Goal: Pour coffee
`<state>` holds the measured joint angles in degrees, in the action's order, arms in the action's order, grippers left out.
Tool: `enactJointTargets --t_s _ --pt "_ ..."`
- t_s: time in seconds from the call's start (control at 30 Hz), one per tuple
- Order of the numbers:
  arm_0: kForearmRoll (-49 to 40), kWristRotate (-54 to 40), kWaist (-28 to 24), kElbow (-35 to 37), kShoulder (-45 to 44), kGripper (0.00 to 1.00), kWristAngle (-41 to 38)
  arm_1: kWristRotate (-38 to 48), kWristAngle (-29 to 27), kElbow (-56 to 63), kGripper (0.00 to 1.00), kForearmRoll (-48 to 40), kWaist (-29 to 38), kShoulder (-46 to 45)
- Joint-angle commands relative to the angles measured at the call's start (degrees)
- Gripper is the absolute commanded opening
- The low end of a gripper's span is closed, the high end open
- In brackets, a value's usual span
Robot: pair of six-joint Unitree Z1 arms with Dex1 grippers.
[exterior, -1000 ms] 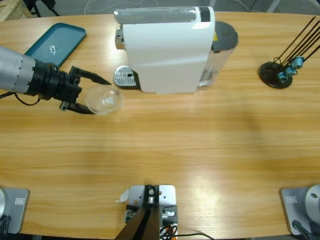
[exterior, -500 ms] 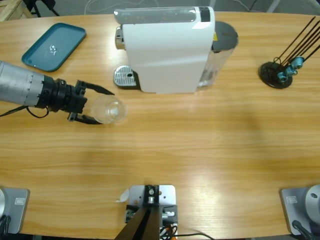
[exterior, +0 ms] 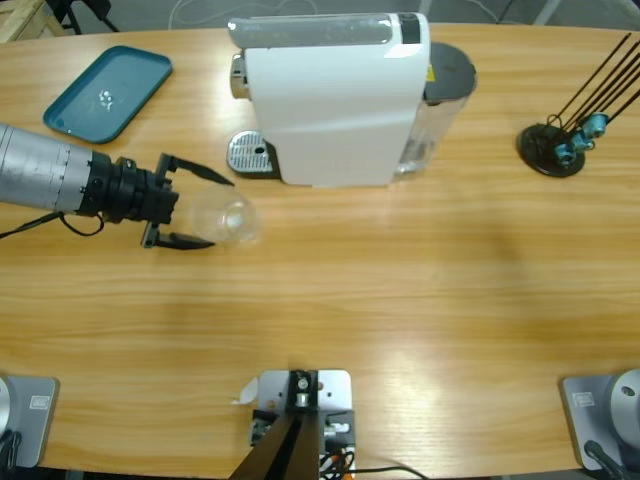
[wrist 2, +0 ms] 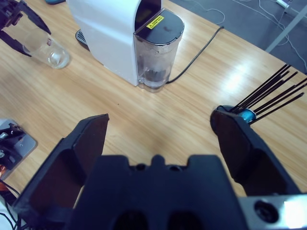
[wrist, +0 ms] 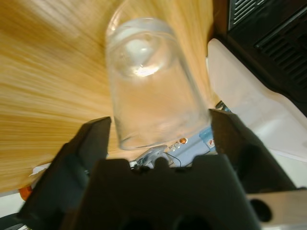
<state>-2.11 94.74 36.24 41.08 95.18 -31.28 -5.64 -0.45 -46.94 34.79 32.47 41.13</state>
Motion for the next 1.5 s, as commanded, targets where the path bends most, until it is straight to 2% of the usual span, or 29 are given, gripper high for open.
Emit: enactJointTargets --t_s 0.03,0.23,0.4,0.5,0.6,0.67,0.73,0.8,0.83,0.93,1.1,1.27,1.4,1.5 --pt "0.8 -0.1 -0.9 -1.4 1.4 1.0 -1.3 0.6 -1.0 2.3 0.936 -0.6 0.6 -0.6" --pt "0.5 -2.6 -1.4 -1.0 -2.0 1.0 1.3 0.6 -1.0 2.5 0.936 -0.8 0.6 -0.6" --pt "-4.1 -12.9 -0.7 3.1 -8.1 1.0 9.4 0.6 -0.9 2.6 0.936 -1.0 0.6 -0.5" --pt "-11.4 -19.5 1.8 9.2 -12.8 1.0 18.2 0.6 -0.9 2.6 0.936 -0.9 0.6 -0.3" --pt "-20.4 -30.3 5.3 16.7 -16.5 1.0 27.6 0.6 -0.9 2.6 0.933 -1.0 0.6 0.0" --pt "-22.1 -42.6 10.0 19.3 -18.5 1.0 39.5 0.6 -0.9 2.6 0.931 -1.0 0.6 0.2" --pt "-22.3 -55.3 16.8 19.2 -19.1 1.0 51.9 0.6 -0.8 2.6 0.927 -0.9 0.7 0.5" --pt "-21.8 -64.4 24.1 16.6 -17.9 0.999 62.8 0.6 -0.7 2.6 0.927 -0.9 0.7 1.0" --pt "-21.3 -66.0 27.4 14.8 -16.8 0.995 67.2 0.6 -0.7 2.6 0.923 -0.9 0.8 1.4" --pt "-20.1 -63.9 32.8 10.6 -17.6 0.982 72.9 0.6 -0.7 2.6 0.912 -0.9 1.3 2.7" --pt "-12.2 -62.7 39.2 3.6 -20.4 0.987 73.0 0.5 -0.8 2.6 0.908 -1.0 1.8 4.7" --pt "-7.9 -63.4 49.0 -1.4 -23.4 0.987 73.6 0.3 -0.9 2.5 0.904 -1.0 2.0 7.0" --pt "5.5 -63.5 50.2 -12.8 -22.7 0.991 74.1 0.1 -0.9 2.4 0.904 -1.0 2.4 8.8" --pt "8.1 -61.0 50.3 -15.9 -19.6 0.991 76.1 0.1 -0.9 2.4 0.904 -1.0 2.7 9.6"
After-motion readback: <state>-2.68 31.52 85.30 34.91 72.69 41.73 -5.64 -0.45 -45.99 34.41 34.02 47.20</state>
